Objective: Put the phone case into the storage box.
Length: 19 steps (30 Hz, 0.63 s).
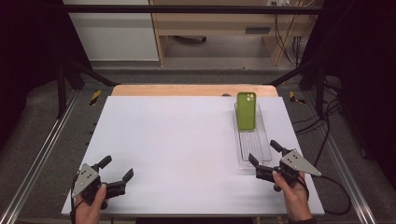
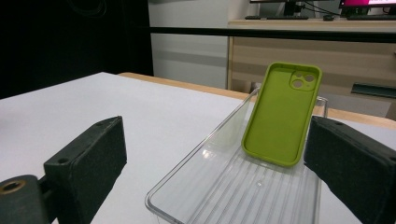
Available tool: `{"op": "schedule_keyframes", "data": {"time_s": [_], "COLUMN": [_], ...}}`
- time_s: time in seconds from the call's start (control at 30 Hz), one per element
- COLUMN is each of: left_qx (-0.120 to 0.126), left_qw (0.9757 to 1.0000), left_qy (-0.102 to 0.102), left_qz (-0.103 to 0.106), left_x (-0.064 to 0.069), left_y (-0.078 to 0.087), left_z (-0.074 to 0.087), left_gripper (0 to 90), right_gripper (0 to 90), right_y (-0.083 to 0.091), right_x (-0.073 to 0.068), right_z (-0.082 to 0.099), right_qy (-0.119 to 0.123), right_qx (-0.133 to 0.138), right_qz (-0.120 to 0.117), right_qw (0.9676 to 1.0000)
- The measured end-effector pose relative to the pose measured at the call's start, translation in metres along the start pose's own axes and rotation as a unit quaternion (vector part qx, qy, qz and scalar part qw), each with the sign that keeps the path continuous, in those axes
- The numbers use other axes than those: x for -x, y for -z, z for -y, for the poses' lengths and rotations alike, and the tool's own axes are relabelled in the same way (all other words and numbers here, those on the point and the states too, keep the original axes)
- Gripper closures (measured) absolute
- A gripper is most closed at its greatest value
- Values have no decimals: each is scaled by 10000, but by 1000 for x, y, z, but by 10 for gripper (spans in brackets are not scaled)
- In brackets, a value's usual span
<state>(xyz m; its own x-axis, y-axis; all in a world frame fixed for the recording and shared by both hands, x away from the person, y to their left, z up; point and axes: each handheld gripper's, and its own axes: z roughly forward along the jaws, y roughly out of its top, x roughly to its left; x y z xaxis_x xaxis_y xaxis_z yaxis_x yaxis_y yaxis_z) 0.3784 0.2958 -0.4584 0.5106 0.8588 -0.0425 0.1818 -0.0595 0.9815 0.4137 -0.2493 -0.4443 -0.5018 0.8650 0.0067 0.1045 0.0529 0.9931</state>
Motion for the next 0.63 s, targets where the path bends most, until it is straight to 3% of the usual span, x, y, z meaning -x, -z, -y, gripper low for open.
{"op": "schedule_keyframes", "data": {"time_s": [0.4,0.63], "left_qx": [333,336], "left_qw": [9994,9994], "left_qy": [-53,-49], "left_qz": [47,46], "left_x": [4,4], "left_y": [0,-1], "left_z": [-3,-3], "left_gripper": [22,22], "right_gripper": [61,61], "right_y": [-4,-2], "right_x": [-3,0], "right_z": [10,18], "right_qy": [174,189], "right_qx": [-28,-116], "right_qz": [34,127], "right_qw": [9998,9997]}}
